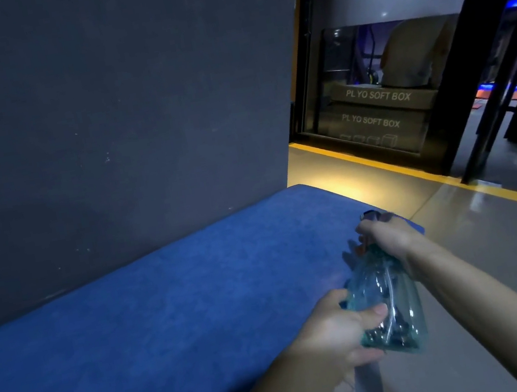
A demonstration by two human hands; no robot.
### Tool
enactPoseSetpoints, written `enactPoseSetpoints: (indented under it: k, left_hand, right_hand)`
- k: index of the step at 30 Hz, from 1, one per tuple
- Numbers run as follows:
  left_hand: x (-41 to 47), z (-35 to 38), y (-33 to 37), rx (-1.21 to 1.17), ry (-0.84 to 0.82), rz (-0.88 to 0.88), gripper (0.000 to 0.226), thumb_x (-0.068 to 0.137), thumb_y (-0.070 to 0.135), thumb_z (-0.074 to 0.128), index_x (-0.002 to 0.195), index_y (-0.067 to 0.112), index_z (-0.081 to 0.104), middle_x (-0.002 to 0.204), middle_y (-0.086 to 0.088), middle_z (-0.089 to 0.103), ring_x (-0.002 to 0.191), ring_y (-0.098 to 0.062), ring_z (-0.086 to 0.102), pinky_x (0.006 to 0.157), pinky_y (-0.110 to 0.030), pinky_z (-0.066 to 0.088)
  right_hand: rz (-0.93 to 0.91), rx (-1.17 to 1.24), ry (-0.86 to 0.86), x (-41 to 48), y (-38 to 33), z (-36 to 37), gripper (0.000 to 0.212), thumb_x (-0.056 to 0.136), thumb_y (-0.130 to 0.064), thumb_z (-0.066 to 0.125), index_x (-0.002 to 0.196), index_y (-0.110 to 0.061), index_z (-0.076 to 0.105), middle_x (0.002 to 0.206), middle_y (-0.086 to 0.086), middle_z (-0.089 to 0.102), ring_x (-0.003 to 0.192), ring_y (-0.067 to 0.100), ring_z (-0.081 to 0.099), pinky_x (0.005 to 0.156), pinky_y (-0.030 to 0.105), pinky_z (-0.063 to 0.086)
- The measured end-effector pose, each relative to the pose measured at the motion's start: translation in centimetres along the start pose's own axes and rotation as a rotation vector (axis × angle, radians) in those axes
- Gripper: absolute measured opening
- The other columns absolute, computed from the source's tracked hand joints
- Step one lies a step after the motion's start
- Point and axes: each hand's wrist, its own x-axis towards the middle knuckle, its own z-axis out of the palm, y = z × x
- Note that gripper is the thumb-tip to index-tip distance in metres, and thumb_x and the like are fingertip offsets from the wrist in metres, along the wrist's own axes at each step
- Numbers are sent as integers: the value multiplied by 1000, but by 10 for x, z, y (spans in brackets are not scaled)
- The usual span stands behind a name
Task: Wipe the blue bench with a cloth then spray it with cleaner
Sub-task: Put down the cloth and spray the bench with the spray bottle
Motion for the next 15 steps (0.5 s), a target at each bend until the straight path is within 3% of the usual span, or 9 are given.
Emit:
enactPoseSetpoints:
  k: [3,5,7,10,12,13,15]
  left_hand:
    - [-15,-8,-6,-27,29,-17,50,85,8,67,129,12,45,122,-11,60,80,-22,63,48,-24,54]
    - [-25,-16,-8,-101,17,-8,61,75,7,73,129,12,46,122,-12,61,83,-24,65,59,-31,58]
    - [-33,-28,-8,-158,33,9,73,63,14,76,130,13,46,128,-14,60,94,-30,67,81,-45,56]
    - [-42,-48,1,-274,109,41,53,77,26,75,124,10,55,124,-16,65,99,-32,68,95,-56,49]
    - [-50,-60,11,-368,190,60,35,87,29,65,110,3,64,100,-18,74,87,-31,72,85,-50,56]
    - [-54,-64,17,-441,219,68,30,91,27,60,103,0,64,84,-17,75,72,-29,73,73,-44,61]
    - [-66,-73,30,-567,268,97,26,96,23,50,94,0,61,59,-15,69,45,-23,67,47,-31,58]
  right_hand:
    - [-31,26,-42,-10,4,15,10,87,-13,49,78,-9,52,65,14,59,39,18,52,45,21,41]
    - [-92,61,-80,-17,5,25,9,86,-11,49,79,-6,53,68,17,61,45,22,54,50,25,44]
    - [-186,99,-105,-22,3,36,13,86,-12,52,80,-3,58,72,16,64,58,25,58,57,28,47]
    - [-321,166,-143,-33,-10,52,17,88,-19,57,79,-5,61,84,16,67,77,28,63,72,33,48]
    - [-415,185,-162,-41,-23,64,16,88,-26,59,79,-14,64,86,12,69,91,35,67,82,40,49]
    - [-465,214,-174,-46,-29,69,14,88,-27,60,76,-21,64,84,9,68,95,35,67,86,42,50]
    - [-545,272,-240,-57,-47,84,15,88,-27,61,73,-28,63,81,6,64,87,30,67,84,40,50]
